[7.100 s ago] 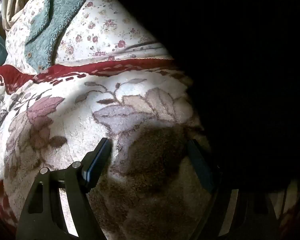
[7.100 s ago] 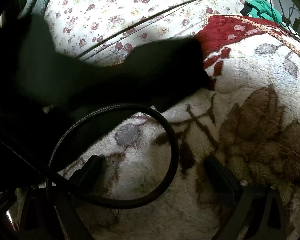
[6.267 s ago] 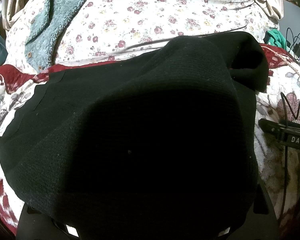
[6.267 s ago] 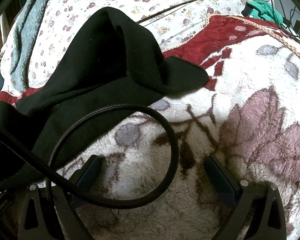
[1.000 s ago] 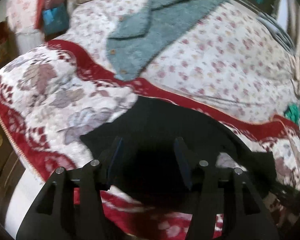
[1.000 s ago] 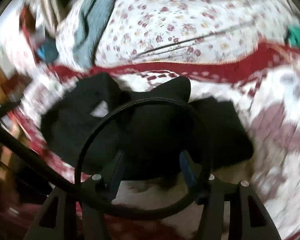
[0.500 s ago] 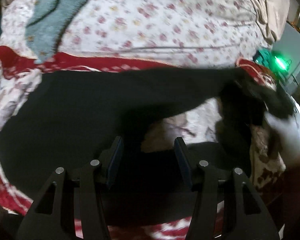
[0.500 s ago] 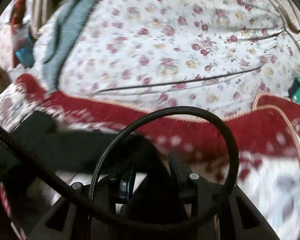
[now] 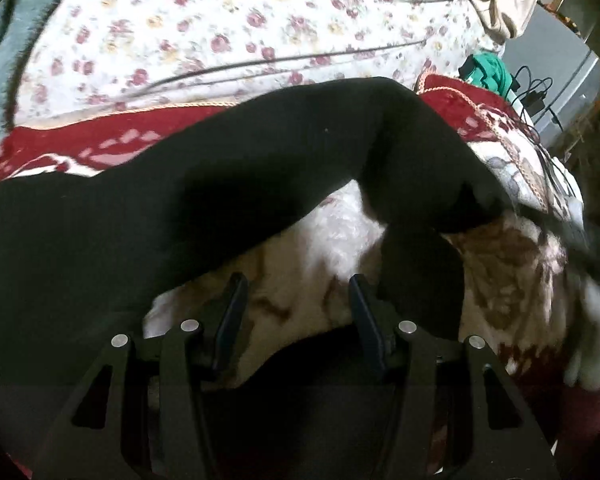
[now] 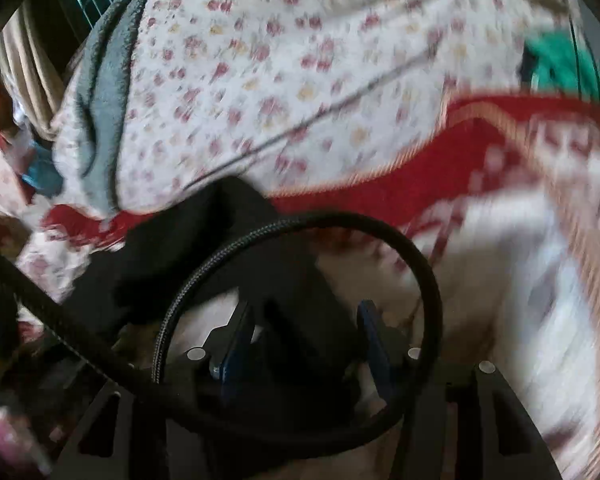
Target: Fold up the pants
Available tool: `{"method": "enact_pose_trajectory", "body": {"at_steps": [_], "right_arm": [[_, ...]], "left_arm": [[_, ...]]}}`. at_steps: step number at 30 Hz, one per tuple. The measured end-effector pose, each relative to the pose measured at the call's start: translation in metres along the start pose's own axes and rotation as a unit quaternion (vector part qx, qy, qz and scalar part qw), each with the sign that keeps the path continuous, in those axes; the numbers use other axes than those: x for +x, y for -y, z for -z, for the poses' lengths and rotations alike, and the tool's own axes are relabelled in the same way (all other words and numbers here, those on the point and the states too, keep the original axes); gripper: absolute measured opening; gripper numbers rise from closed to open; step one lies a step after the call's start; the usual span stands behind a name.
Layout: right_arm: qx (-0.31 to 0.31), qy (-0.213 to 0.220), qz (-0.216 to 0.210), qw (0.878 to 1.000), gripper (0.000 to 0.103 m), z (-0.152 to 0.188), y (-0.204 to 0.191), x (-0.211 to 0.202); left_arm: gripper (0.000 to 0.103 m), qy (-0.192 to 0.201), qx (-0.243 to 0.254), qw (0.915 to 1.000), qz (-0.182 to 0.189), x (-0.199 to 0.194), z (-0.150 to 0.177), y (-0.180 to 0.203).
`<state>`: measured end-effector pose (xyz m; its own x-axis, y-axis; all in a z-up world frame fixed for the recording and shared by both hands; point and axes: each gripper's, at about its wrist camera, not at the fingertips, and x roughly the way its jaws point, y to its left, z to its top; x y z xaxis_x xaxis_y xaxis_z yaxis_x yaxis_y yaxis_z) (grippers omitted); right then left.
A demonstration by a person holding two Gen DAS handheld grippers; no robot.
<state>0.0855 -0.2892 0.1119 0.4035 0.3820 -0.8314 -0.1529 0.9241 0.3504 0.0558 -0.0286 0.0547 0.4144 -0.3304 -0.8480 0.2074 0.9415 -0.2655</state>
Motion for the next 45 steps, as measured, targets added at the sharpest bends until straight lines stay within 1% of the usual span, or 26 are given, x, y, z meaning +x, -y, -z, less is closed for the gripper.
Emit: {"method": "enact_pose_trajectory", "body": {"at_steps": [1,2,6,9,10,12,14,15,17,19,20,21,22,25,27,29,31,33,35,39,40,41,42,43,44,45], "right_arm": [[0.011,-0.015,-0.022,1.0,0.051,0.011,0.002,0.002],[0.019,-0.024,-0.03,0.999,0.051,0.019,0.002,0.004],[0.047,-0.034,-0.008,0.998,0.051,0.049,0.005,0.007],[0.078,-0.027,-0.03,0.996,0.052,0.065,0.014,0.004],[0.083,-0.035,-0.034,0.995,0.052,0.066,0.017,0.009],[0.086,-0.047,-0.023,0.995,0.052,0.062,0.022,0.02],[0.075,-0.035,-0.013,0.996,0.052,0.043,0.024,0.03],[0.066,-0.023,0.004,0.998,0.052,0.032,0.024,0.033],[0.025,0.012,0.079,0.996,0.052,-0.001,0.021,0.042],[0.008,0.049,0.15,0.987,0.052,-0.029,0.022,0.041],[0.017,0.062,0.147,0.987,0.052,-0.035,0.024,0.035],[0.036,0.079,0.118,0.989,0.052,-0.038,0.027,0.021],[0.048,0.083,0.099,0.991,0.052,-0.038,0.031,0.011],[0.083,0.053,0.038,0.994,0.053,-0.009,0.035,-0.01],[0.108,0.017,-0.004,0.994,0.053,0.026,0.036,-0.012],[0.132,-0.021,-0.017,0.991,0.053,0.056,0.036,-0.004],[0.153,-0.043,-0.034,0.987,0.053,0.081,0.038,0.008],[0.158,-0.046,-0.044,0.985,0.053,0.088,0.039,0.019],[0.143,-0.023,-0.059,0.988,0.053,0.084,0.037,0.024],[0.134,0.013,-0.085,0.987,0.028,0.08,0.045,0.037],[0.136,0.02,-0.098,0.986,0.023,0.082,0.048,0.037],[0.137,0.021,-0.105,0.985,0.021,0.083,0.049,0.035],[0.133,0.021,-0.111,0.985,0.015,0.082,0.047,0.034],[0.129,0.024,-0.114,0.985,0.013,0.078,0.045,0.034],[0.127,0.026,-0.115,0.985,0.013,0.078,0.044,0.032],[0.127,0.03,-0.117,0.985,0.011,0.077,0.043,0.028]], "left_arm": [[0.052,-0.002,0.001,1.0,0.003,0.004,-0.004,0.004],[0.052,-0.003,0.004,1.0,0.007,0.006,-0.008,0.009],[0.052,-0.016,0.042,0.9984,0.033,0.014,-0.021,0.034],[0.052,-0.029,0.068,0.9967,0.035,0.024,-0.027,0.048],[0.052,-0.032,0.074,0.9962,0.032,0.027,-0.028,0.051],[0.052,-0.033,0.075,0.9962,0.031,0.031,-0.032,0.052],[0.052,-0.033,0.064,0.9969,0.032,0.033,-0.033,0.049],[0.052,-0.034,0.058,0.9972,0.032,0.033,-0.032,0.047],[0.052,-0.039,0.056,0.9973,0.027,0.035,-0.032,0.045],[0.052,-0.044,0.063,0.9968,0.02,0.039,-0.032,0.046],[0.052,-0.046,0.068,0.9965,0.02,0.041,-0.032,0.047],[0.052,-0.049,0.073,0.9959,0.021,0.044,-0.032,0.049],[0.052,-0.054,0.078,0.9953,0.022,0.048,-0.033,0.05],[0.052,-0.07,0.091,0.9928,0.034,0.062,-0.038,0.057],[0.052,-0.081,0.093,0.9912,0.048,0.071,-0.043,0.061],[0.052,-0.088,0.091,0.9901,0.061,0.078,-0.048,0.064],[0.052,-0.1,0.091,0.9882,0.073,0.085,-0.051,0.067],[0.052,-0.113,0.095,0.9852,0.087,0.091,-0.052,0.071],[0.052,-0.125,0.099,0.9826,0.095,0.098,-0.052,0.076],[0.052,-0.13,0.111,0.98,0.103,0.113,-0.054,0.083],[0.047,-0.128,0.118,0.9795,0.101,0.115,-0.054,0.086],[0.03,-0.127,0.126,0.979,0.098,0.117,-0.055,0.089],[0.026,-0.126,0.133,0.9782,0.097,0.12,-0.056,0.093],[0.017,-0.122,0.138,0.9783,0.094,0.121,-0.057,0.097],[0.013,-0.118,0.142,0.9786,0.092,0.122,-0.057,0.1],[0.012,-0.114,0.151,0.9784,0.083,0.121,-0.056,0.105]]}}
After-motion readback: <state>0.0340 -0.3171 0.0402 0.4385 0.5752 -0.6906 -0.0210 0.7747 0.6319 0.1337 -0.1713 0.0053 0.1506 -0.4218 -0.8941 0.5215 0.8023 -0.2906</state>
